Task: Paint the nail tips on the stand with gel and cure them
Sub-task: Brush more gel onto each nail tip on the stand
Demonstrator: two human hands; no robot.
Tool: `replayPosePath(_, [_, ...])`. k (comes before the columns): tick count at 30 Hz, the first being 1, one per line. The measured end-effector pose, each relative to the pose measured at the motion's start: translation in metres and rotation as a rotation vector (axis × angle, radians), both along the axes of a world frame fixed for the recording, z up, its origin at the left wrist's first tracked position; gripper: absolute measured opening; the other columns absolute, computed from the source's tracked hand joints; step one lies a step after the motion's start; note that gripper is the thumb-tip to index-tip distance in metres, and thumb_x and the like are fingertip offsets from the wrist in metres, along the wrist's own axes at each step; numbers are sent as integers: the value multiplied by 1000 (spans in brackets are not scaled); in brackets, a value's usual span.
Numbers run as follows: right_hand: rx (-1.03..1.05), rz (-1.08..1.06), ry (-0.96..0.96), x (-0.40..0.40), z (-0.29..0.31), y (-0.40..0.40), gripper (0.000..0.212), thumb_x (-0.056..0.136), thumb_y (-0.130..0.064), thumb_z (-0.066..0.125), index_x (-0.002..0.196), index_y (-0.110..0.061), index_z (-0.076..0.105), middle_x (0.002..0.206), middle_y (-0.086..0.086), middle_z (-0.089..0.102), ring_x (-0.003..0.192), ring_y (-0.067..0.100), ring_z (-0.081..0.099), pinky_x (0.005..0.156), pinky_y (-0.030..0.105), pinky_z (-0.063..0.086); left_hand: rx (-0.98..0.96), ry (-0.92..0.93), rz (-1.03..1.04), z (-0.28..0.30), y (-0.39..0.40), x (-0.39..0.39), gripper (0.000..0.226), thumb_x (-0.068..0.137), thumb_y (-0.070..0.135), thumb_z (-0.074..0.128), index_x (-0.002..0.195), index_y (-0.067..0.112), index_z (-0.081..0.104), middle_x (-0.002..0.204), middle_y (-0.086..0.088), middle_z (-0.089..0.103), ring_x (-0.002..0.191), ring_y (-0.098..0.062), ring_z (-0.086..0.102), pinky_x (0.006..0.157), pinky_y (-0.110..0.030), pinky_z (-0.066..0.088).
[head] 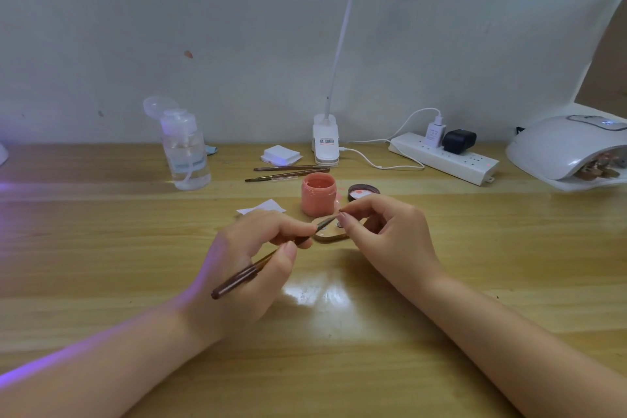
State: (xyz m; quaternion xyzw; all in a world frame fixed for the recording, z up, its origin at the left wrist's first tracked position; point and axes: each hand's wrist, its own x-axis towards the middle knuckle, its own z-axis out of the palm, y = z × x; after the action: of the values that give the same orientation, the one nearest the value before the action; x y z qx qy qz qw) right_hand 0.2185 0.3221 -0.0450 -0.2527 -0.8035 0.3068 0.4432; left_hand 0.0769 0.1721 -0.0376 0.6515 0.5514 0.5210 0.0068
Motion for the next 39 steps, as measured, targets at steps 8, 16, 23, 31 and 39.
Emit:
replayPosePath(8, [267, -71, -60, 0, 2, -6, 5, 80, -9, 75, 81, -13, 74, 66, -17, 58, 55, 13, 54, 59, 22, 41, -22, -8, 78, 4, 3, 5, 29, 85, 28, 47, 108, 34, 63, 94, 4, 71, 91, -12, 62, 81, -25, 48])
replayPosePath(16, [306, -95, -45, -1, 3, -7, 7, 79, -5, 75, 80, -12, 73, 68, -12, 60, 55, 17, 56, 59, 31, 46, 22, 25, 75, 3, 0, 1, 27, 85, 26, 45, 102, 29, 65, 89, 8, 71, 89, -11, 63, 78, -31, 48])
replayPosePath(23, [266, -82, -37, -2, 1, -5, 7, 78, -6, 75, 77, -12, 74, 66, -7, 67, 60, 15, 57, 59, 22, 44, -37, 23, 45, 1, 3, 2, 27, 86, 21, 54, 109, 27, 66, 98, 7, 72, 95, -5, 64, 81, -12, 44])
replayPosePath(31, [193, -67, -22, -2, -1, -3, 6, 78, -8, 75, 78, -14, 74, 60, -10, 63, 62, 13, 58, 57, 11, 38, -27, -16, 84, 2, 0, 3, 26, 87, 22, 51, 106, 33, 66, 94, 11, 72, 90, -8, 64, 80, -15, 45])
replayPosePath(39, [173, -51, -29, -3, 0, -3, 6, 80, -8, 74, 79, -14, 74, 62, -13, 62, 60, 13, 58, 59, 16, 41, -61, -44, 63, 1, -1, 1, 29, 84, 30, 45, 103, 28, 68, 93, 12, 73, 94, -7, 65, 81, -20, 46])
